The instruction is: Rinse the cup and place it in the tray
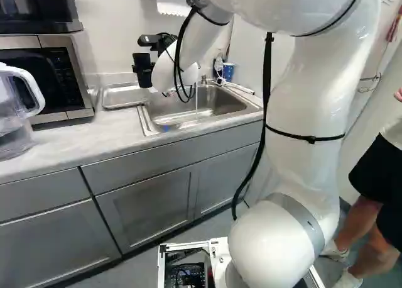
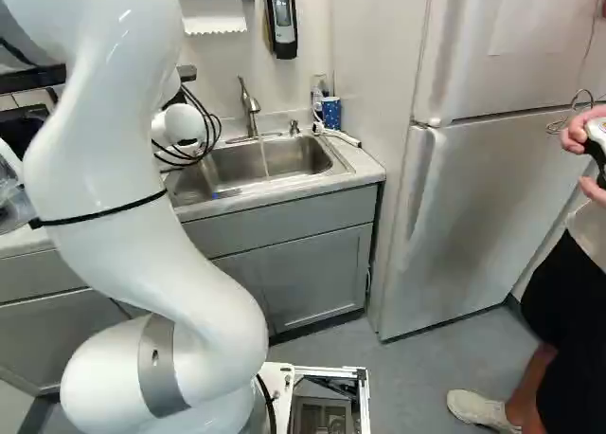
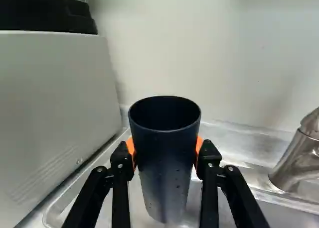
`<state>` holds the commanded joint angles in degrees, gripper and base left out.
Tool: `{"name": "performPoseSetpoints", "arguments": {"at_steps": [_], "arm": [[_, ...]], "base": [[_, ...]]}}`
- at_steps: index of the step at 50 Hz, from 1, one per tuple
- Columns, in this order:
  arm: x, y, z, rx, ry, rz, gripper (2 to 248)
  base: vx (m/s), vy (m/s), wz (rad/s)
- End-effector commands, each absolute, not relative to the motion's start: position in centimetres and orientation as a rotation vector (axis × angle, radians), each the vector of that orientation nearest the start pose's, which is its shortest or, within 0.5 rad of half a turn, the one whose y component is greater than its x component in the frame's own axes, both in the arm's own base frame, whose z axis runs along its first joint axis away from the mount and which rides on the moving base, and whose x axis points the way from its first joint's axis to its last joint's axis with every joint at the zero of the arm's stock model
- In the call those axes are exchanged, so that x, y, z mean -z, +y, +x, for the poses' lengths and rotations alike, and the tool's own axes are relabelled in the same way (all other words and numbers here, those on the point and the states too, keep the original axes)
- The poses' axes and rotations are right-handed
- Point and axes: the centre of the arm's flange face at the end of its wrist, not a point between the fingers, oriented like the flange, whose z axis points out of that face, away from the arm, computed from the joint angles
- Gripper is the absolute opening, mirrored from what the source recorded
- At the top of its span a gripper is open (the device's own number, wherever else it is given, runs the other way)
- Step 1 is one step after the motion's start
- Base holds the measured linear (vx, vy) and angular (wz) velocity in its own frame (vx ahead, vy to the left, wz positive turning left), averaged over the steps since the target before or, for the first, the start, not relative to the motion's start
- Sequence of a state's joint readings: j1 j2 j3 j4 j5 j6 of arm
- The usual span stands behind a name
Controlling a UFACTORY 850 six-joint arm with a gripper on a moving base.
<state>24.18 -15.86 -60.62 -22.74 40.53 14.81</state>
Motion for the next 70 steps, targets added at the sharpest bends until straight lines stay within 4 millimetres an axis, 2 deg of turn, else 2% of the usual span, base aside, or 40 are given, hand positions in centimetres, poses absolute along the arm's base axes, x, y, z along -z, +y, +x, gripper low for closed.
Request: {"name": "performPoseSetpoints", "arguments": {"at_steps": [11,35,70], "arm": [[-52.9,28.6,54.4,1.735,-0.728,-1.921,125],[-50.3,32.6,55.3,1.698,-0.765,-1.875,125],[-46.8,33.2,55.4,1.668,-0.764,-1.866,125]], "base": [[0.000,0.000,0.000],[0.000,0.000,0.000],[0.000,0.000,0.000]]}}
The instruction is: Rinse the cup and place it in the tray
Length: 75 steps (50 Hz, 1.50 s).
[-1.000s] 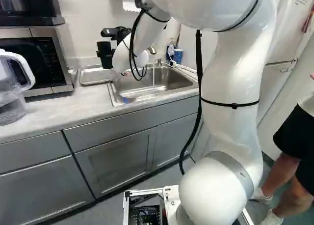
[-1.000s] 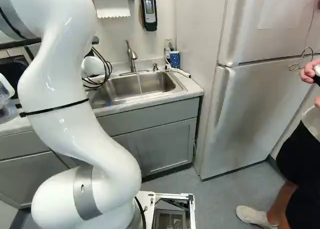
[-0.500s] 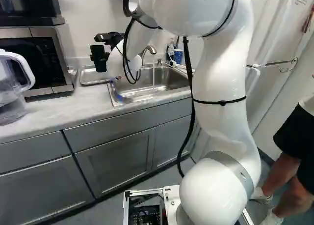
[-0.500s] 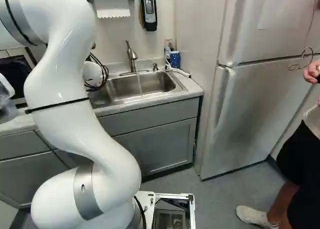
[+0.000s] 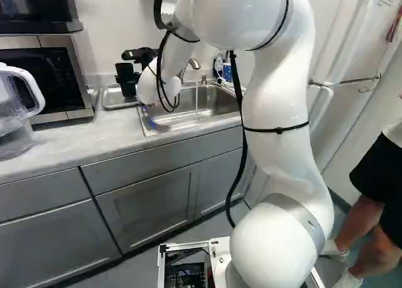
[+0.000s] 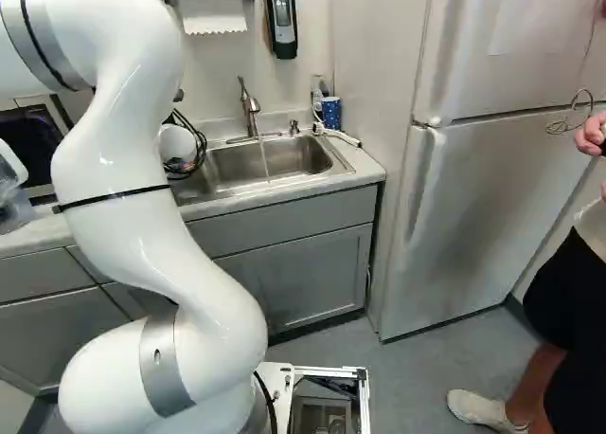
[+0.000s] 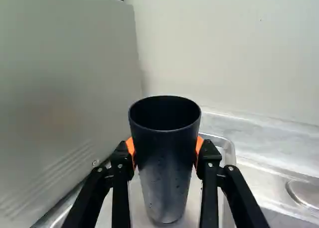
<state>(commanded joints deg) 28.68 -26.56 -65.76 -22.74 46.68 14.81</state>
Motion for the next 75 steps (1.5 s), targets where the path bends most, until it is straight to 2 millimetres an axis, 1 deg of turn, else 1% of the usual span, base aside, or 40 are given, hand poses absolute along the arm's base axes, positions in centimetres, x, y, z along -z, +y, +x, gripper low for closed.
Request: {"name": "performPoseSetpoints", "arguments": {"at_steps": [5,27,28,33,34,38,39,43,44,48,49,53,75], "arm": [[-46.3,33.2,55.4,1.664,-0.763,-1.866,125],[-46.3,33.2,55.4,1.664,-0.763,-1.866,125],[-46.3,33.2,55.4,1.664,-0.763,-1.866,138],[-46.3,33.2,55.4,1.664,-0.763,-1.866,138],[-46.3,33.2,55.4,1.664,-0.763,-1.866,171],[-46.3,33.2,55.4,1.664,-0.763,-1.866,171],[-46.3,33.2,55.4,1.664,-0.763,-1.866,205],[-46.3,33.2,55.4,1.664,-0.763,-1.866,205],[-46.3,33.2,55.4,1.664,-0.763,-1.866,241],[-46.3,33.2,55.4,1.664,-0.763,-1.866,241],[-46.3,33.2,55.4,1.664,-0.763,-1.865,247],[-46.6,33.2,55.4,1.668,-0.763,-1.861,247],[-48.9,33.2,55.4,1.704,-0.759,-1.829,247]], "base": [[0.000,0.000,0.000],[0.000,0.000,0.000],[0.000,0.000,0.000],[0.000,0.000,0.000],[0.000,0.000,0.000],[0.000,0.000,0.000],[0.000,0.000,0.000],[0.000,0.000,0.000],[0.000,0.000,0.000],[0.000,0.000,0.000],[0.000,0.000,0.000],[0.000,0.000,0.000],[0.000,0.000,0.000]]}}
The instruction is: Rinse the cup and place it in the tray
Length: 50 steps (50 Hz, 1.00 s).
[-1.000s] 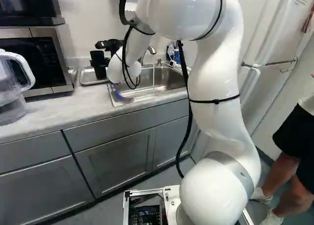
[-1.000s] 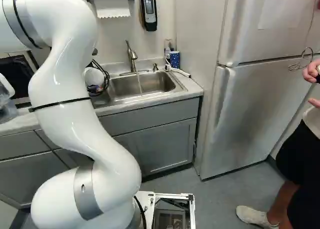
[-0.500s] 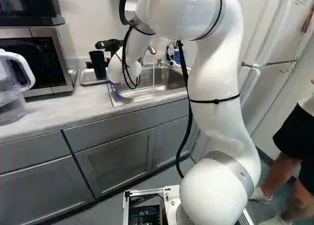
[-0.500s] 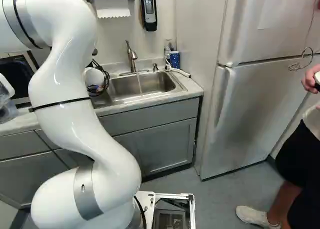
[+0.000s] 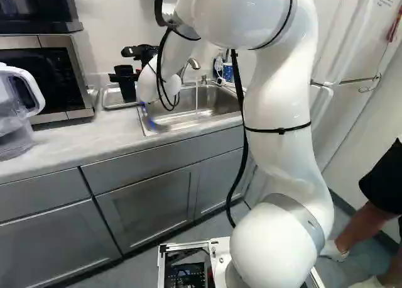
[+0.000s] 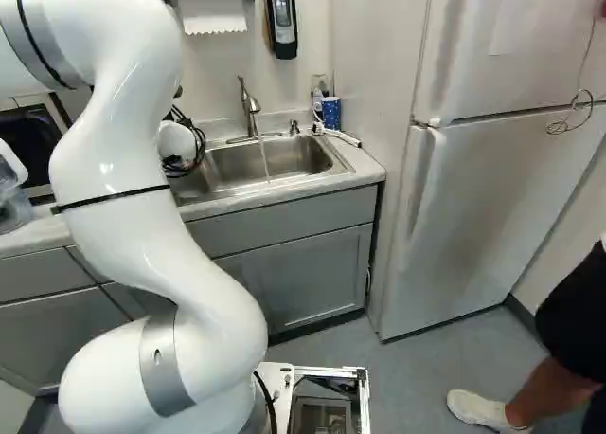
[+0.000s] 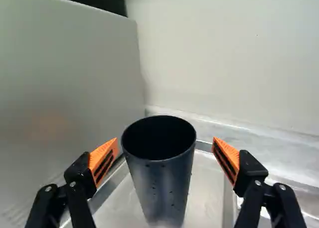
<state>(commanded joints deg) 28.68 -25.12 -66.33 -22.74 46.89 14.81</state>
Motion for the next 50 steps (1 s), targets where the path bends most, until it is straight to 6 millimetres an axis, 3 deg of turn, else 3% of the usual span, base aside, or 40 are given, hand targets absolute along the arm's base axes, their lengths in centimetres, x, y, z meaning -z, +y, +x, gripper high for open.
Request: {"name": "performPoseSetpoints", "arguments": {"at_steps": [50], "arm": [[-53.7,32.9,55.4,1.735,-0.768,-1.852,247]], "base": [[0.000,0.000,0.000]]}}
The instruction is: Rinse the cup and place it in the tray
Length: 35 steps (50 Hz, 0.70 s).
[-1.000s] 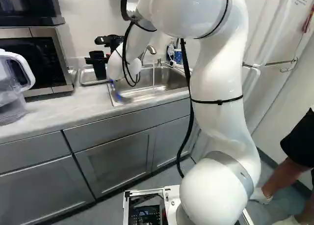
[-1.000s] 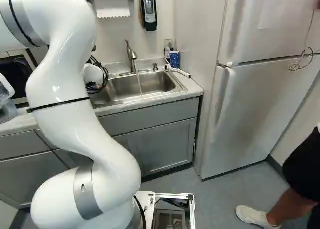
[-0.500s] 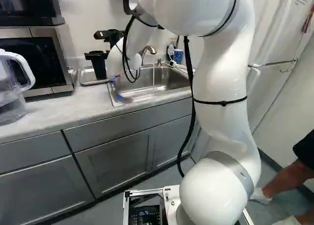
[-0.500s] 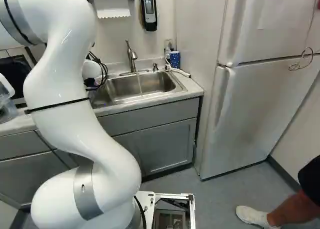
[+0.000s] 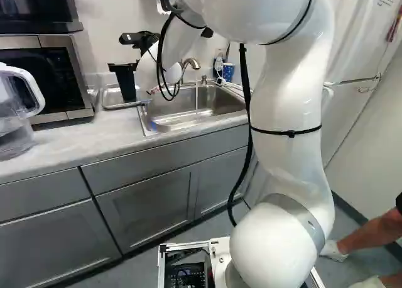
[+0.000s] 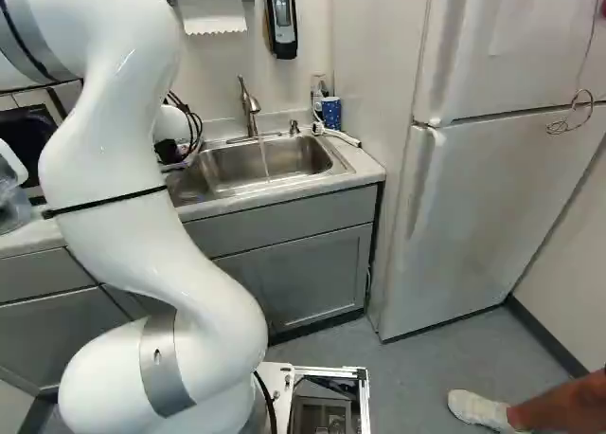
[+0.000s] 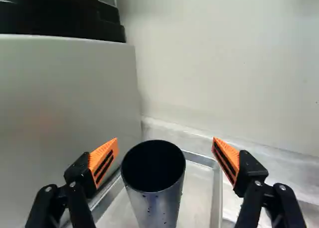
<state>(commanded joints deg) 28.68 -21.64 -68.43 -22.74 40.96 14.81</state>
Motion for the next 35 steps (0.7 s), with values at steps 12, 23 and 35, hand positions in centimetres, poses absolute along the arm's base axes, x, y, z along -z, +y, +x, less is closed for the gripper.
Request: {"name": "performPoseSetpoints", "arguments": {"at_steps": [12,23,35], "arm": [[-54.9,32.8,55.4,1.744,-0.768,-1.856,247],[-56.0,32.8,55.4,1.752,-0.769,-1.860,247],[-57.1,32.3,55.3,1.759,-0.767,-1.876,247]], "base": [[0.000,0.000,0.000],[0.000,0.000,0.000],[0.000,0.000,0.000]]}}
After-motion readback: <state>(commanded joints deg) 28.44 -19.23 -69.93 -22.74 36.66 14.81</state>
